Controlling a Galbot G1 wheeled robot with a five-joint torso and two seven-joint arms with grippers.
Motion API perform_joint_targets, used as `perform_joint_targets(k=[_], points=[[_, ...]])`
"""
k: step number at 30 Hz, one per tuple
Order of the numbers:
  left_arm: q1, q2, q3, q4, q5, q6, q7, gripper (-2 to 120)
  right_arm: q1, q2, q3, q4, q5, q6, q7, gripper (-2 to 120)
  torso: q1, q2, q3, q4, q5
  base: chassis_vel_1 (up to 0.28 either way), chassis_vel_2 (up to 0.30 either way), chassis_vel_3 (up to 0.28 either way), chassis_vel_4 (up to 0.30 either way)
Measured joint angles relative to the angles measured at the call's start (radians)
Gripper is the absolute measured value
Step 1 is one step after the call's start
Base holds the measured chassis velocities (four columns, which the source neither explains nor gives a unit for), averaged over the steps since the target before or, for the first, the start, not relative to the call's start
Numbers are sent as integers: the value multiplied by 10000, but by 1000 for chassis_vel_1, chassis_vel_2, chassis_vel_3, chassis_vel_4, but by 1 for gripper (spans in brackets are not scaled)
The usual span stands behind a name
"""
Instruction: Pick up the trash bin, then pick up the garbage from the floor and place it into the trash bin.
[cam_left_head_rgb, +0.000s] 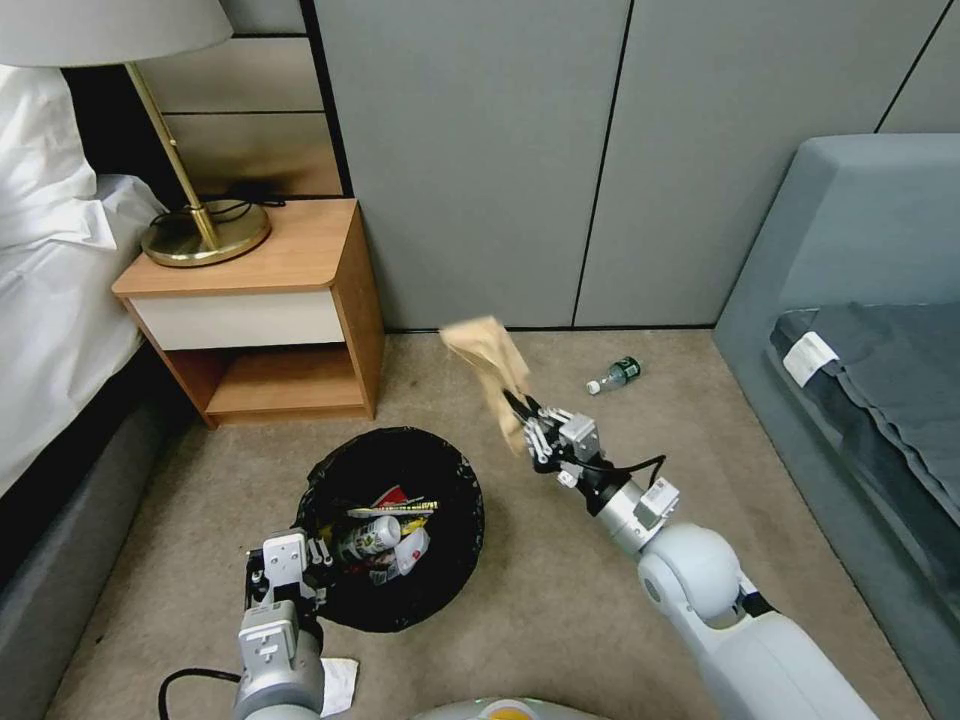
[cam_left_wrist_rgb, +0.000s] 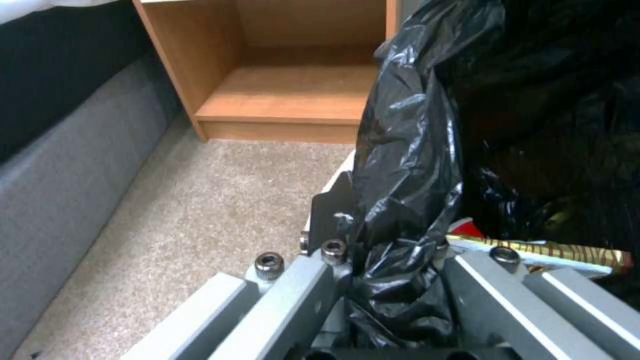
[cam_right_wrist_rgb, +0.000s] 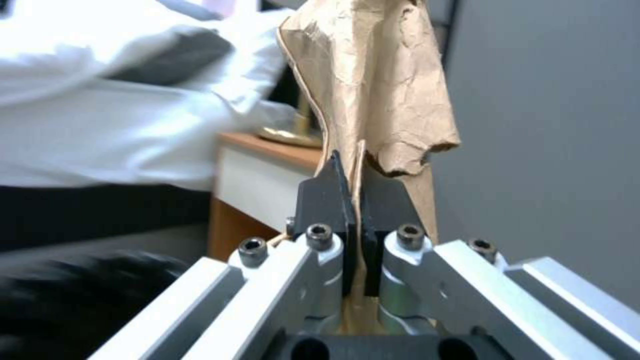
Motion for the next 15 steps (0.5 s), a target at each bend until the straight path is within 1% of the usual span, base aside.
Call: perform_joint_targets(k=[2,3,4,7,10,12,13,15], points=[[0,0,0,0,0,0,0,1,-120,-137,-266,435,-88,-55,0,0,0,0,0,0,0,0,0,0,0],[0,0,0,0,0,0,0,1,-290,-254,-677,751,-282,-58,-20,0,0,0,0,0,1,0,0,0,0],[0,0,0,0,0,0,0,1,-290,-254,-677,751,-282,-58,-20,0,0,0,0,0,1,0,0,0,0],[1,0,0,0,0,0,0,1,-446,-256,-1152,765,-502,-36,-47,0,0,0,0,0,0,0,0,0,0],[0,0,0,0,0,0,0,1,-459,-214,-1432,540,-638,0,-54,0,-1,0,0,0,1,0,0,0,0],[0,0,0,0,0,0,0,1,-429,-95,-1786,47,-869,90,-52,0,-1,0,0,0,1,0,0,0,0],[0,0,0,0,0,0,0,1,-429,-95,-1786,47,-869,90,-52,0,-1,0,0,0,1,0,0,0,0],[0,0,0,0,0,0,0,1,-367,91,-1991,-442,-1056,131,-30,0,-2,0,0,0,1,0,0,0,0]])
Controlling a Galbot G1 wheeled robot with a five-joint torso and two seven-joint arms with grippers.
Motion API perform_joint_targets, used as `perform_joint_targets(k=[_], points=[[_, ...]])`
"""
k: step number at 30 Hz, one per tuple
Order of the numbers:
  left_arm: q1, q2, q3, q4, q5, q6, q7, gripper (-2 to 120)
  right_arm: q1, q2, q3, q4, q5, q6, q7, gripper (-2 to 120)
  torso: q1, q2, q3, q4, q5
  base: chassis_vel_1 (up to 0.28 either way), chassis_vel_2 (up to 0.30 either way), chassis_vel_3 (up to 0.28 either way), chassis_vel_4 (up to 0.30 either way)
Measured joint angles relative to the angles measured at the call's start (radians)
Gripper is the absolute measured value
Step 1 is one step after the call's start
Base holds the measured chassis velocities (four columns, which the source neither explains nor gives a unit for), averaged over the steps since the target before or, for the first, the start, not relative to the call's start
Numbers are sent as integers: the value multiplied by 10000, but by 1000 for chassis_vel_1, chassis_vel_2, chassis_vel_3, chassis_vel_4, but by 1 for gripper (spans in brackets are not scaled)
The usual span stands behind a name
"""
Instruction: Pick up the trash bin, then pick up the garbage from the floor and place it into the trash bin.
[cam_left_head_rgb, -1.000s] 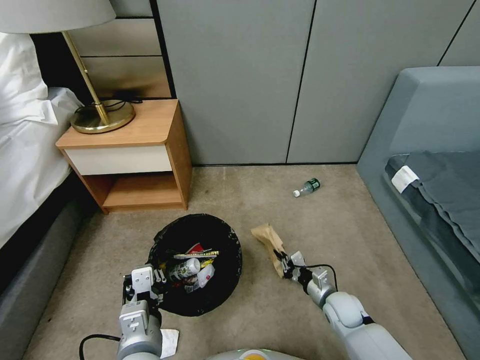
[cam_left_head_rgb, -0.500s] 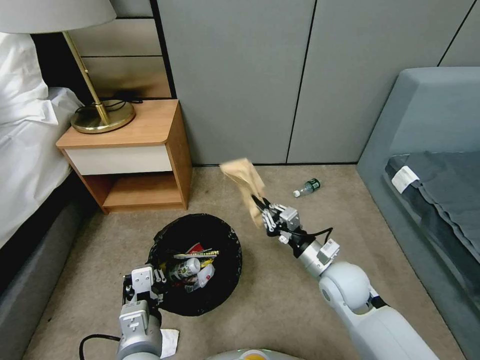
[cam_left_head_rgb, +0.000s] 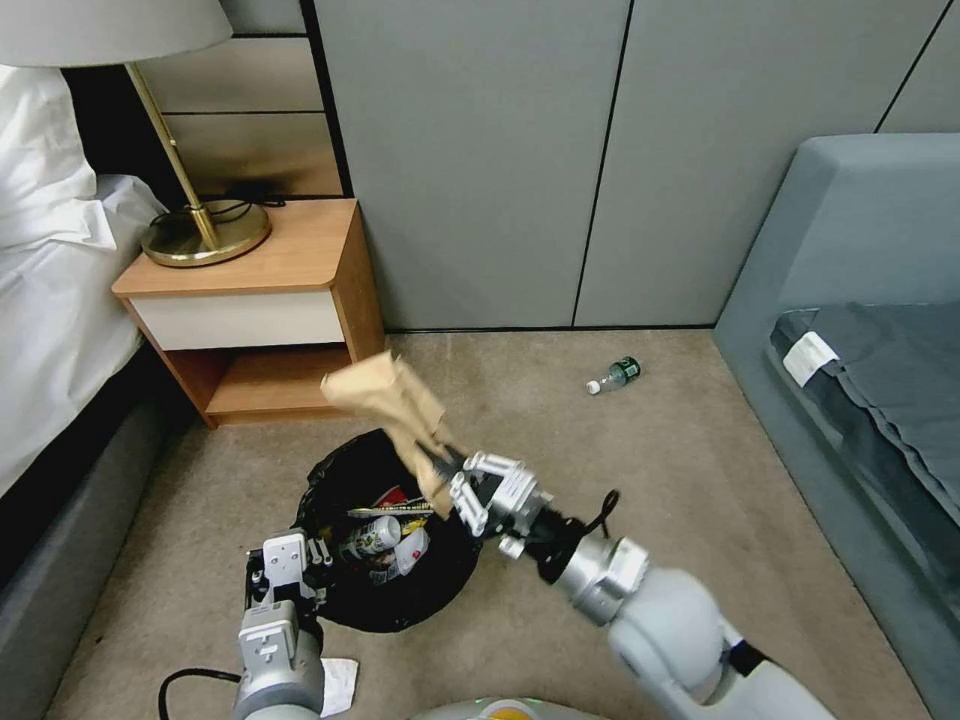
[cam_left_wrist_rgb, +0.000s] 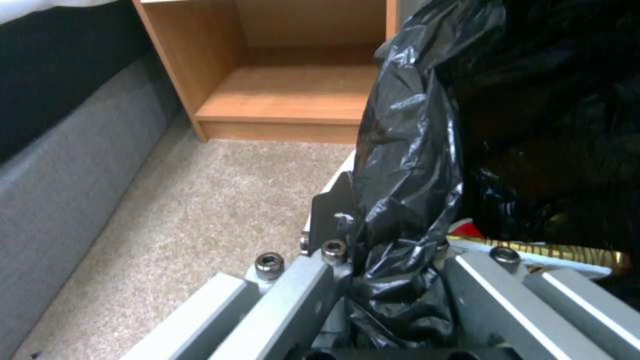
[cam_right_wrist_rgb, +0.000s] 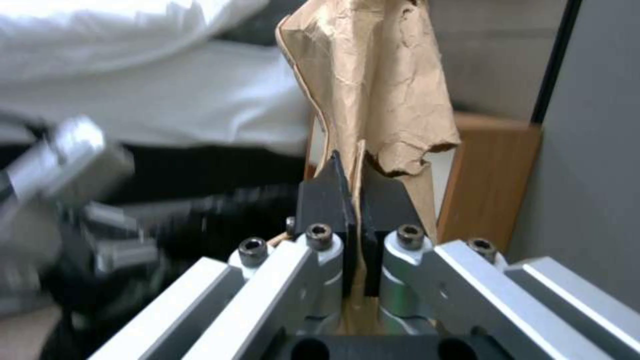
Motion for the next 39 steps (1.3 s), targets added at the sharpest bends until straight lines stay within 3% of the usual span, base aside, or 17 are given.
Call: perform_joint_targets(k=[6,14,17,19,21,23,25,27,29,31,33,39], points=[[0,0,0,0,0,0,0,1,215,448,-299,-1145,-313,130,85,0,0,0,0,1,0,0,0,0,0],[0,0,-2,0,0,0,-2,1,158,481,-384,-1566,-610,169,124,2,0,0,0,0,0,0,0,0,0],[0,0,0,0,0,0,-2,1,74,435,-487,-1648,-780,170,182,16,1,0,0,0,0,0,0,0,0],[0,0,0,0,0,0,-2,1,59,427,-504,-1661,-803,173,185,18,1,0,0,0,0,0,0,0,0],[0,0,0,0,0,0,-2,1,5,419,-555,-1721,-907,224,189,29,1,0,0,0,0,0,0,0,0],[0,0,0,0,0,0,-2,1,-6,423,-563,-1738,-937,242,190,32,1,0,0,0,0,0,0,0,0],[0,0,0,0,0,0,-2,1,-42,422,-571,-1744,-982,265,193,45,1,0,0,0,0,0,0,0,0],[0,0,0,0,0,0,-2,1,-52,411,-572,-1736,-988,266,194,47,0,0,0,0,0,0,0,0,0],[0,0,0,0,0,1,0,1,-80,371,-562,-1675,-1019,278,193,61,1,0,0,0,0,0,0,0,0],[0,0,0,0,0,0,-1,1,-85,361,-555,-1662,-1026,280,194,63,1,0,0,0,0,0,0,0,0],[0,0,0,0,0,0,-1,1,-123,298,-531,-1591,-1065,294,192,74,1,0,0,0,1,0,0,0,0],[0,0,0,0,0,1,-1,1,-196,146,-483,-1397,-1140,315,173,93,1,0,0,0,1,0,0,0,0]])
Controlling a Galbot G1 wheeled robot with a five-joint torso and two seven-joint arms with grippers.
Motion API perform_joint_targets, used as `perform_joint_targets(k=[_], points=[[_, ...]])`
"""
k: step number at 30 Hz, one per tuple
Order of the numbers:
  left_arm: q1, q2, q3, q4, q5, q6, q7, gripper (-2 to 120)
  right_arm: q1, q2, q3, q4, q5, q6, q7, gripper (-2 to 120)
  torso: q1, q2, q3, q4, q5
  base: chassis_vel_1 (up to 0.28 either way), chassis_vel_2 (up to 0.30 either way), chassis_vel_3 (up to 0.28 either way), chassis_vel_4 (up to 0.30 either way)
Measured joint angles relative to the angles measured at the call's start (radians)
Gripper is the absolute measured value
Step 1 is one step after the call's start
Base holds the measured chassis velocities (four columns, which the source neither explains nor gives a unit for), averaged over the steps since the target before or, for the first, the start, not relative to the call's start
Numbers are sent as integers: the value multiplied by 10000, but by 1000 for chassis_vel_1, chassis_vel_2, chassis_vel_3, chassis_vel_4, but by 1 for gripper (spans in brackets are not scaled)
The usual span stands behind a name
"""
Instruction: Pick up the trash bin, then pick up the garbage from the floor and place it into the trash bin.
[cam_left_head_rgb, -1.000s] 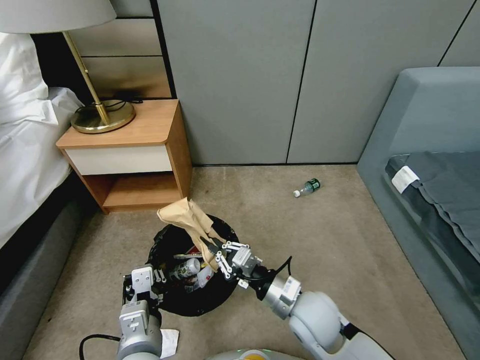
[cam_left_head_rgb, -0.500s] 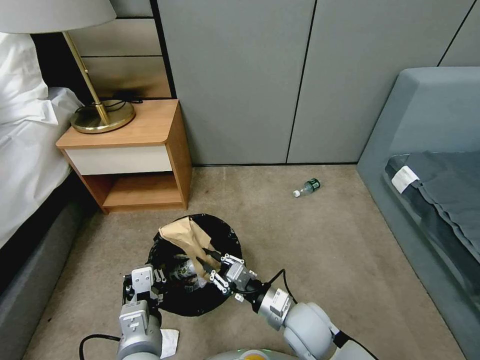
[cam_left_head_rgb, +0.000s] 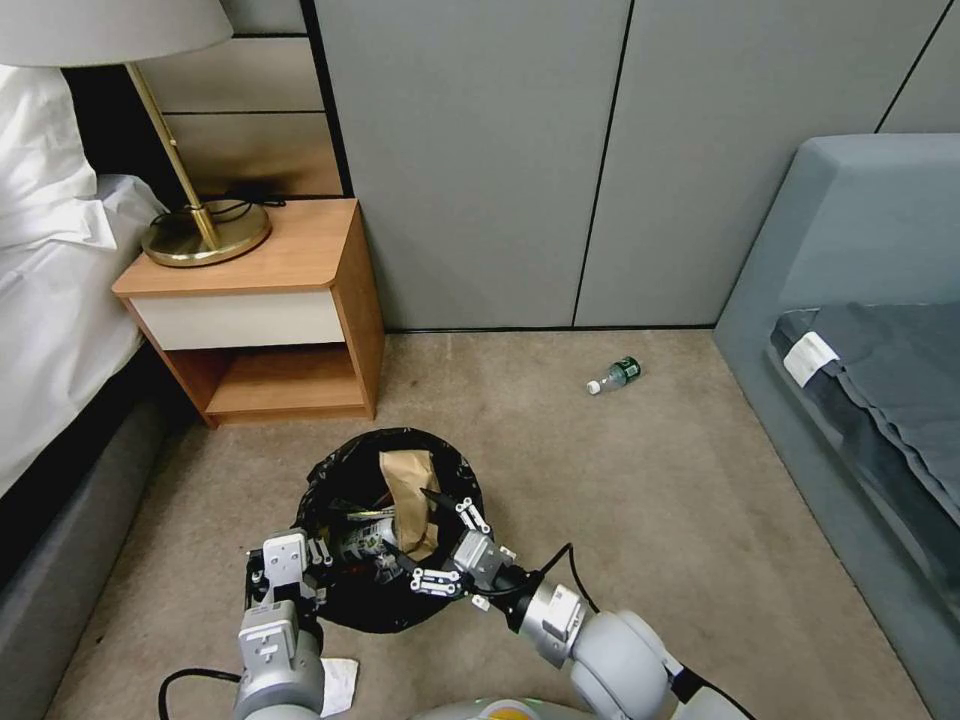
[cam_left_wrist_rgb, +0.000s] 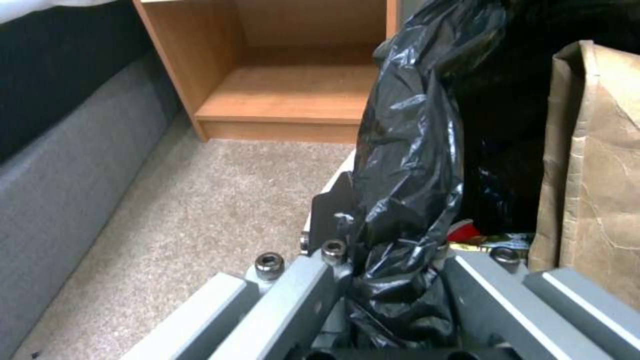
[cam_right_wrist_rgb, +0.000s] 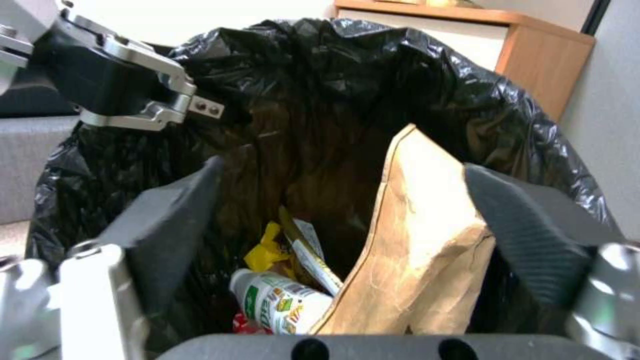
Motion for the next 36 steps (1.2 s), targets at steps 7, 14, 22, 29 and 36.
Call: perform_joint_targets(k=[7,14,22,29,36], points=[[0,0,0,0,0,0,1,1,-191,-372,244,346,-98,68,-23,109,0,0,0,0,0,0,0,0,0],[0,0,0,0,0,0,1,1,-200,-329,717,1050,-164,198,31,114,0,0,0,-1,0,0,0,0,0],[0,0,0,0,0,0,1,1,-82,-470,1407,2703,4,7,329,111,1,0,0,1,-1,0,0,0,0],[0,0,0,0,0,0,2,1,-1529,824,2749,3716,-10,279,2184,100,0,0,0,0,-2,0,0,0,0],[0,0,0,0,0,0,2,1,-3445,1874,4437,2945,-60,1762,2936,100,0,0,0,-1,0,0,0,0,0]])
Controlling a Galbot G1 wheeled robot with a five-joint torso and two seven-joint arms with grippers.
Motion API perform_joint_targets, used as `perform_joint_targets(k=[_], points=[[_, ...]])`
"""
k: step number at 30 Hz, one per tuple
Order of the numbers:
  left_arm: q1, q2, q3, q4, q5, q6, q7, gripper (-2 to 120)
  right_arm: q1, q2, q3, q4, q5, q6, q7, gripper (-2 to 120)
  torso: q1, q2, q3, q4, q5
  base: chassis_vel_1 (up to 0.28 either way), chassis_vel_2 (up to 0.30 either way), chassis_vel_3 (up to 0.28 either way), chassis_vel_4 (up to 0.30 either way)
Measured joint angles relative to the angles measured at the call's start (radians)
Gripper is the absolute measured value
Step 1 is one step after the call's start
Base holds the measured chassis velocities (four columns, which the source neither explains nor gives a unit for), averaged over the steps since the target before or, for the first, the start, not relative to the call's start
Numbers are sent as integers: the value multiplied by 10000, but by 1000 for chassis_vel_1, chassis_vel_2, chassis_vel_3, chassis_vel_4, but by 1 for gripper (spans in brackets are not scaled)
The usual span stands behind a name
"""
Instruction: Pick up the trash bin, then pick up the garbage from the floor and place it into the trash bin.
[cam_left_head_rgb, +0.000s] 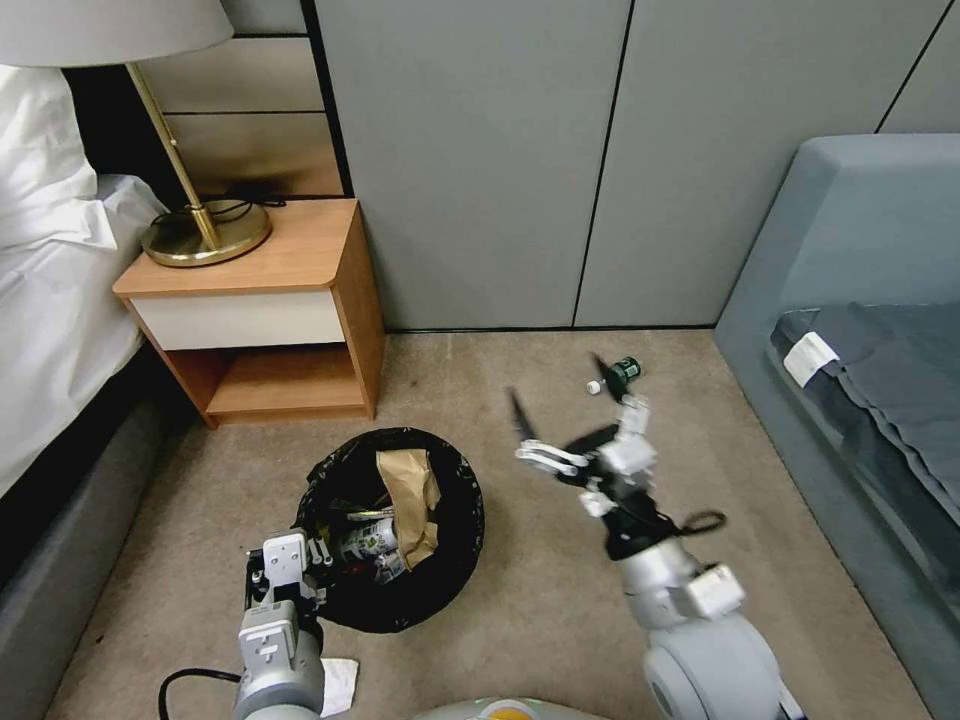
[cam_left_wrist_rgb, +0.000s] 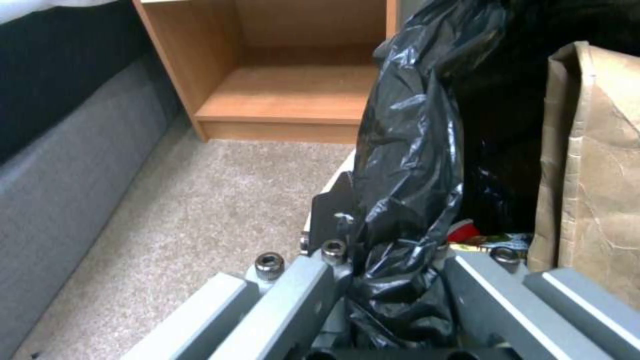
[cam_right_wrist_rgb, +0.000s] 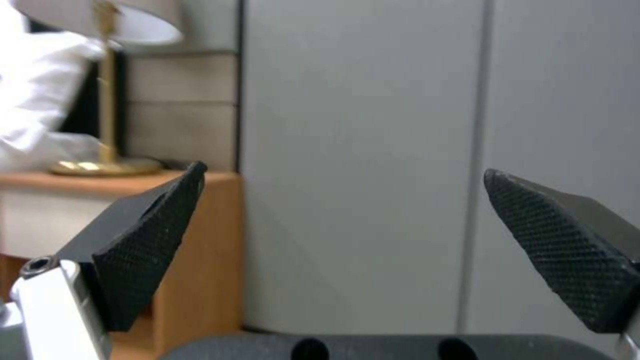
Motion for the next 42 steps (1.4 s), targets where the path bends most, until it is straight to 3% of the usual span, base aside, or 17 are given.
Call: perform_joint_targets(k=[12,31,42], points=[[0,0,0,0,0,0,-1,1,-585,391,879,-880,105,1012,186,100,1,0,-1,2,0,0,0,0,0],[0,0,0,0,0,0,-1,1,-453,426,1348,-1026,342,992,215,100,1,0,0,1,1,0,0,0,0],[1,0,0,0,0,-1,-1,1,-376,370,1396,-873,521,921,196,100,0,-1,1,1,0,-140,151,135,-139]])
